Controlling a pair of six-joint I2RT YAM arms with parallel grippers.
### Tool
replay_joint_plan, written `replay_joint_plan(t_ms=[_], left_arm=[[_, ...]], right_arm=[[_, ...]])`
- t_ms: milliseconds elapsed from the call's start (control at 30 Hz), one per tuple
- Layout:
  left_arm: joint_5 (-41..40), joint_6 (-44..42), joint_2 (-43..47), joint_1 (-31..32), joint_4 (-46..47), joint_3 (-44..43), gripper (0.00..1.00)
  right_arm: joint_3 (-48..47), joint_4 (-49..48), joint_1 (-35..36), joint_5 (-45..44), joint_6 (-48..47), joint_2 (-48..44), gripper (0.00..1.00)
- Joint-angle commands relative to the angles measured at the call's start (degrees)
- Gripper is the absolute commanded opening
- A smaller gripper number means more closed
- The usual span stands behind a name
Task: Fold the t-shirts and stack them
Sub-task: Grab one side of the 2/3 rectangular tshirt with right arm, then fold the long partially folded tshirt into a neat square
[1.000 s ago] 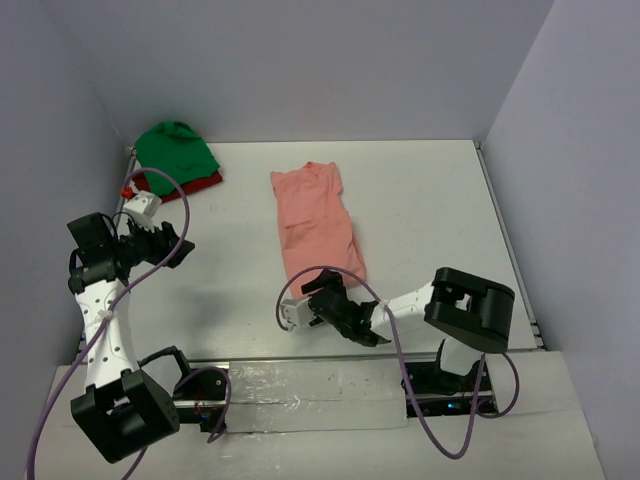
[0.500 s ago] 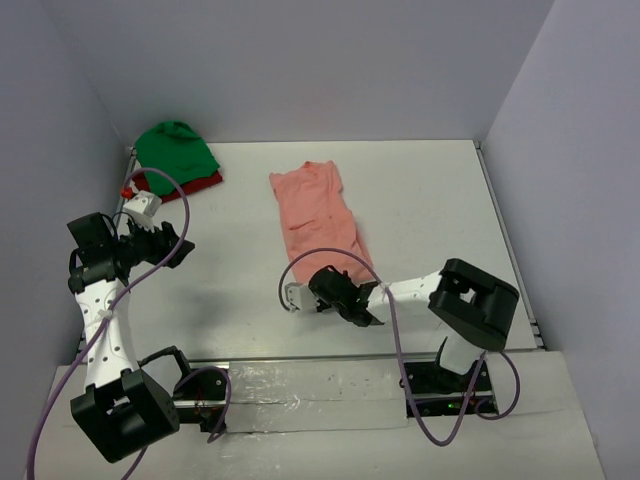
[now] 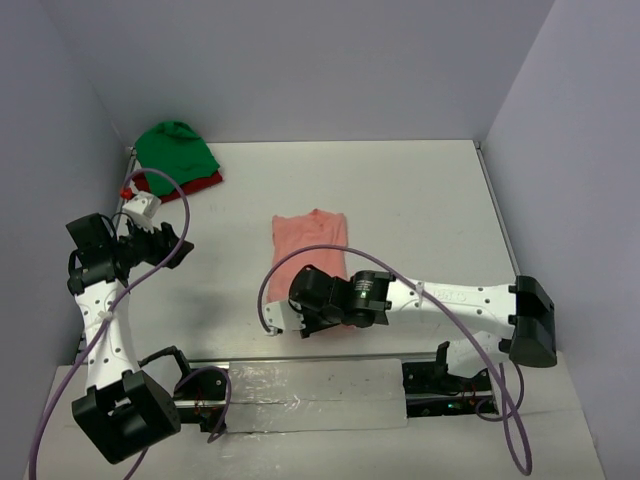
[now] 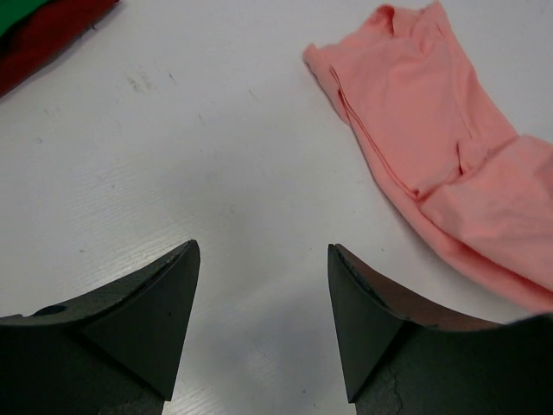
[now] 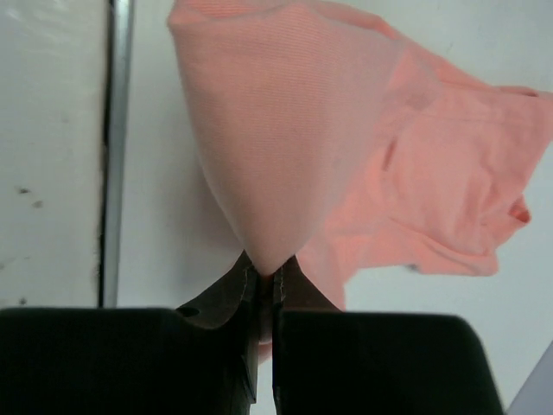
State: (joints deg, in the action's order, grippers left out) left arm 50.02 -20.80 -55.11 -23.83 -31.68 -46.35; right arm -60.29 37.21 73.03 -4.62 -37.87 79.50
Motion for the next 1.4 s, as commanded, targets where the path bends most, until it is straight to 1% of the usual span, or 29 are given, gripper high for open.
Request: replay_joint_plan(t_ms=[0,100,133,167,233,300,333,400,433,500,567,667,833,900,933,967,1000,1033,1067,1100,1133,1167,1200,1233,1267,1300,1367], left_arm=[[2.5,-1.4,1.2,-0.7,-1.2,-0.9,0.70],[2.9,-1.5,1.2,-0.7,-1.5,-1.1,0.70],[2.8,-1.5,1.2,-0.8,-1.5,-1.2,0.70],[3.0,-1.5,1.2,-0.8,-1.7,-1.3,0.70],[3.0,-1.6,1.2,-0.8,-1.9,-1.5,0.70],[3.0,-1.6,1.3,-0.8,-1.9,-1.5,0.70],[3.0,-1.6,1.5,-0.9,-1.9,-1.5,0.70],[3.2,-1.6,1.5,-0.9,-1.8,-1.4,0.70],[3.2,-1.5,1.5,-0.9,-1.8,-1.5,0.70],[3.3,-1.7,1.2,-0.9,-2.2,-1.7,0.70],[3.5,-1.8,1.2,-0.9,-2.3,-1.8,0.70],[3.5,-1.9,1.3,-1.0,-2.2,-1.6,0.70],[3.7,-2.1,0.8,-1.0,-2.1,-1.6,0.70],[3.9,-2.4,0.7,-1.0,-2.7,-1.7,0.70],[4.1,-2.7,0.8,-1.0,-2.9,-1.7,0.70],[4.1,-2.7,1.0,-1.0,-3.1,-1.7,0.70],[4.2,-2.7,1.1,-1.0,-3.0,-1.6,0.70],[4.5,-2.7,1.7,-1.2,-3.1,-1.6,0.70],[4.6,-2.6,1.8,-1.1,-2.9,-1.5,0.70],[4.6,-2.6,1.9,-1.2,-2.9,-1.5,0.70],[4.7,-2.6,1.9,-1.3,-2.9,-1.6,0.70],[4.9,-2.8,1.8,-1.2,-3.0,-1.6,0.70],[5.1,-3.2,1.3,-1.2,-3.5,-1.6,0.70],[5.3,-3.3,1.1,-1.2,-3.6,-1.7,0.70],[5.4,-3.4,1.0,-1.2,-3.7,-1.7,0.70],[5.4,-3.4,0.9,-1.3,-3.7,-1.8,0.70],[5.4,-3.4,1.1,-1.3,-3.7,-1.6,0.70]], right_arm=[[-8.8,13.9,0.5,7.8,3.4,-2.5,0.00],[-9.6,11.8,-0.4,2.8,1.4,-3.7,0.00],[-9.4,8.8,-1.0,-1.7,-0.1,-3.3,0.00],[-9.5,8.1,-2.0,-2.5,-1.2,-2.7,0.00],[-11.2,5.6,-6.3,-3.6,-2.6,0.2,0.00],[-13.9,5.4,-9.1,-3.1,-4.1,2.7,0.00],[-14.2,2.5,-11.1,-4.5,-5.2,4.9,0.00],[-15.3,0.3,-12.6,-6.6,-7.3,7.1,0.00],[-15.6,-2.7,-13.8,-7.3,-8.6,9.1,0.00],[-17.7,-5.3,-14.4,-8.2,-10.4,12.4,0.00],[-20.1,-5.7,-15.0,-8.4,-12.1,14.7,0.00],[-21.1,-9.1,-15.1,-8.6,-14.7,18.2,0.00],[-18.6,-21.5,-15.4,-11.5,-20.9,22.4,0.00],[-18.5,-26.0,-16.0,-11.5,-21.2,25.1,0.00],[-18.7,-28.1,-16.5,-12.0,-21.4,26.0,0.20],[-17.9,-32.1,-17.1,-12.7,-21.2,27.1,0.34],[-17.3,-35.9,-19.0,-13.6,-21.0,29.3,0.52],[-16.9,-44.6,-19.8,-16.2,-21.4,30.5,0.68],[-15.6,-51.5,-20.7,-18.6,-21.4,32.0,0.70],[-16.0,-62.0,-22.5,-21.4,-20.8,35.8,0.78],[-18.8,-65.2,-23.2,-24.2,-20.4,37.7,0.78],[-19.6,-69.4,-23.9,-29.3,-20.1,39.4,0.78],[-20.5,-74.9,-25.0,-31.1,-19.3,41.6,0.79],[-21.4,-77.4,-25.5,-32.8,-19.1,42.2,0.79],[-21.3,-81.8,-25.7,-36.9,-19.5,42.8,0.79],[-21.5,-86.6,-25.9,-38.6,-20.0,43.4,0.79],[-20.0,-89.5,-26.2,-40.5,-19.9,42.1,0.78]])
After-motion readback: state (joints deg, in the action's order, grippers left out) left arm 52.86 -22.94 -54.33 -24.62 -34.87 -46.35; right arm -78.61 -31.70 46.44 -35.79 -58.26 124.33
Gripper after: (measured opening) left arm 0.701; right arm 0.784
